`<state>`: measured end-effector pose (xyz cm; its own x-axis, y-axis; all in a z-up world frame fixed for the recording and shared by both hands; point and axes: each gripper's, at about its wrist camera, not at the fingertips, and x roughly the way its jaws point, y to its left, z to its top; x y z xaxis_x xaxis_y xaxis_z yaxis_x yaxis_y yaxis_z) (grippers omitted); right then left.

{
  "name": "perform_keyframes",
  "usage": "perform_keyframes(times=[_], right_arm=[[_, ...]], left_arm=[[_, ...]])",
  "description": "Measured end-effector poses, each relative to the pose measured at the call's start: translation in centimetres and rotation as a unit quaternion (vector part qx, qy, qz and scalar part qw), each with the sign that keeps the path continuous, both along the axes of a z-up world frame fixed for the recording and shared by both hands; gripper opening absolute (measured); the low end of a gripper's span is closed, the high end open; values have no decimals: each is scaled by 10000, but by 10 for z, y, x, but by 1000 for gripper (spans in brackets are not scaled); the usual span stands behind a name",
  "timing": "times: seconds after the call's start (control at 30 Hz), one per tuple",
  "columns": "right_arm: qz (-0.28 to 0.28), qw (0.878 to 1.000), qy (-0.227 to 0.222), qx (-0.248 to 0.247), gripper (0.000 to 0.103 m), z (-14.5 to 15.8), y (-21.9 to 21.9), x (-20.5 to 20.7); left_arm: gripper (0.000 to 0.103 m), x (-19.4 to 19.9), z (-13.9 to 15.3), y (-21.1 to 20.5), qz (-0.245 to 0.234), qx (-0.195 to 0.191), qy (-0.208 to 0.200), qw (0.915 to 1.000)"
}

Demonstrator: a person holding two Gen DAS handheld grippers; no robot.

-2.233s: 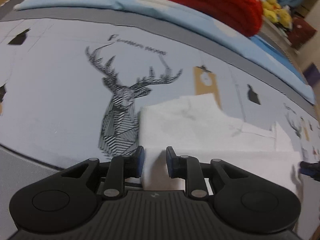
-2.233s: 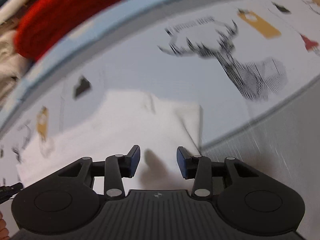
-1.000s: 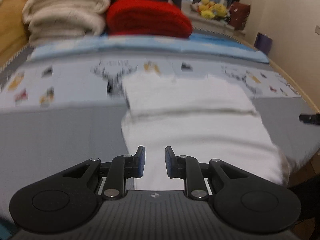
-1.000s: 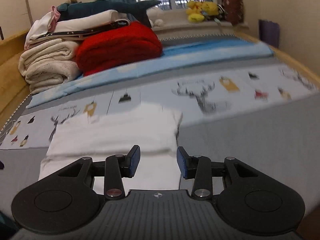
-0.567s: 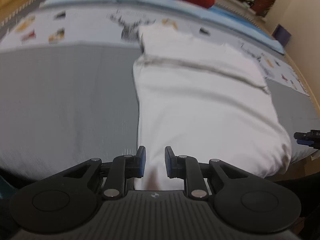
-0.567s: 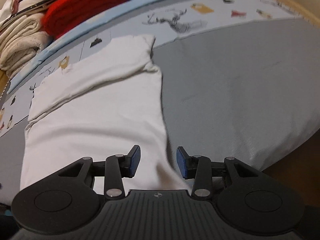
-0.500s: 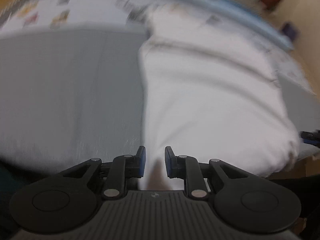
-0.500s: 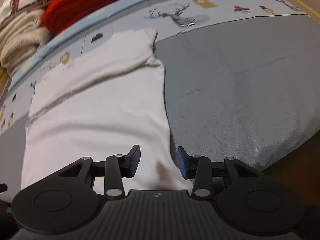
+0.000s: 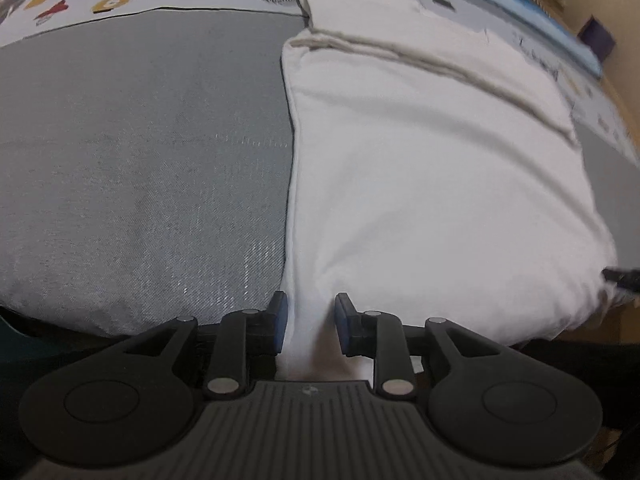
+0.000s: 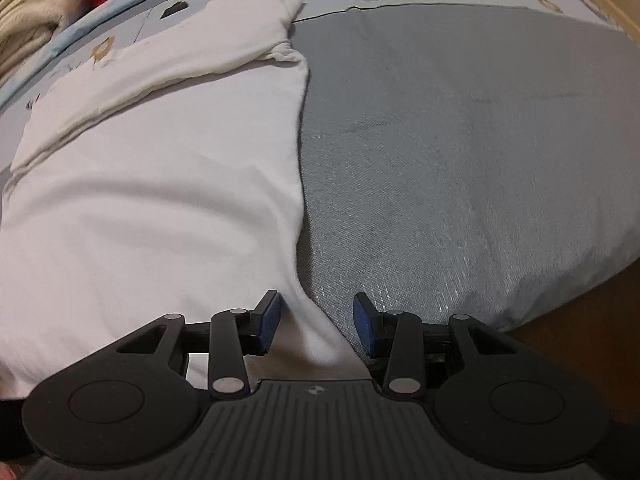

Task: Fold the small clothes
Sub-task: 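Pinch the white shirt hem with the left gripper while the right gripper pinches it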

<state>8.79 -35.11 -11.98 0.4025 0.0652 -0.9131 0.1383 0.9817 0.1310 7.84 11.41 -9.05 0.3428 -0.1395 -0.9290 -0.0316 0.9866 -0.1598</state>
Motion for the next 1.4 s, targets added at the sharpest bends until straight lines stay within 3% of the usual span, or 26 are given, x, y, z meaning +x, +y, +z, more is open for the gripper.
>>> perform_keyframes(times=[0.3, 0.37, 0.47, 0.6, 0.77, 1.0, 1.4], right_arm=[[76, 10000, -6, 25, 38, 2, -1, -5], [125, 9999, -6, 119, 13, 2, -1, -4], [62, 9993, -222, 293, 4, 11, -5, -7], [-253, 9966, -442, 642, 4, 21, -19, -11], [-145, 9985, 146, 506, 9, 1, -14, -5], [-18, 9985, 298, 452, 12, -2, -11, -5], [350, 9976, 564, 187, 18, -11, 5, -2]], left_arm=[[32, 0, -5, -7, -148, 258, -10, 9996], [6, 0, -4, -10, -230, 310, -90, 9992], [5, -5, 10, -5, -129, 171, -421, 9989], [6, -8, 16, 6, 152, -3, -517, 9985], [11, -6, -1, 4, 63, -18, 42, 10000], [20, -8, -4, 3, 31, 13, 242, 9997], [23, -4, -11, -2, -76, 151, 326, 9993]])
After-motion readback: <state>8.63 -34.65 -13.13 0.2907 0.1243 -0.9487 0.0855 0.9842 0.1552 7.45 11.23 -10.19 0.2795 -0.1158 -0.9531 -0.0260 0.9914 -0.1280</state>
